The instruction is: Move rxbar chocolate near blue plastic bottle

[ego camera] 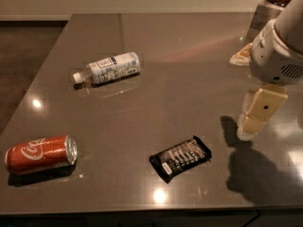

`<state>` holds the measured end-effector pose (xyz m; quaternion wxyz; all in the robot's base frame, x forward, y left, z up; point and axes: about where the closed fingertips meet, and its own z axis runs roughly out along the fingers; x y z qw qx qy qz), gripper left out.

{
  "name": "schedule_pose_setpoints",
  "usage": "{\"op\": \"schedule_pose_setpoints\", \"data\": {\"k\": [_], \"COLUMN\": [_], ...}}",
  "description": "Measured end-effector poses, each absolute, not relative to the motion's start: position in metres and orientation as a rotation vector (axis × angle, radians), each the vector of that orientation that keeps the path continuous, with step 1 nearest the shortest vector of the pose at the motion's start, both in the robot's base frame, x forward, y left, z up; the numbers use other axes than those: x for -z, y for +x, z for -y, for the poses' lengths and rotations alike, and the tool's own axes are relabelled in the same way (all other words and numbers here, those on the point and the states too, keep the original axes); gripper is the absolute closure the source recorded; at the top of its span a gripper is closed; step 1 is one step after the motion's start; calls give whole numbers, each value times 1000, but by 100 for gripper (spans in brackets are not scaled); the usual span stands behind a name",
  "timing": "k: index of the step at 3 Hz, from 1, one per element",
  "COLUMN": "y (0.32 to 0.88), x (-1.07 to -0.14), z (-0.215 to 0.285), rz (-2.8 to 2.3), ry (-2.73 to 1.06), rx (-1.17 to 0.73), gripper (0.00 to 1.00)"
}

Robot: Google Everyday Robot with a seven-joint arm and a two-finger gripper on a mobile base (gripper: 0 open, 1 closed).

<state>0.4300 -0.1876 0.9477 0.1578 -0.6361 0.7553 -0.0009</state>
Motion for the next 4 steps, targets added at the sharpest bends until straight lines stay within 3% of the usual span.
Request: {"op": "schedule_pose_setpoints", "data": {"k": [2, 4], "y": [413, 401], "x": [-902, -860], "z": [132, 110], "rz": [-2046, -2034], "ry": [-2006, -2136], "rx": [-147, -152], "gripper": [0, 0]}}
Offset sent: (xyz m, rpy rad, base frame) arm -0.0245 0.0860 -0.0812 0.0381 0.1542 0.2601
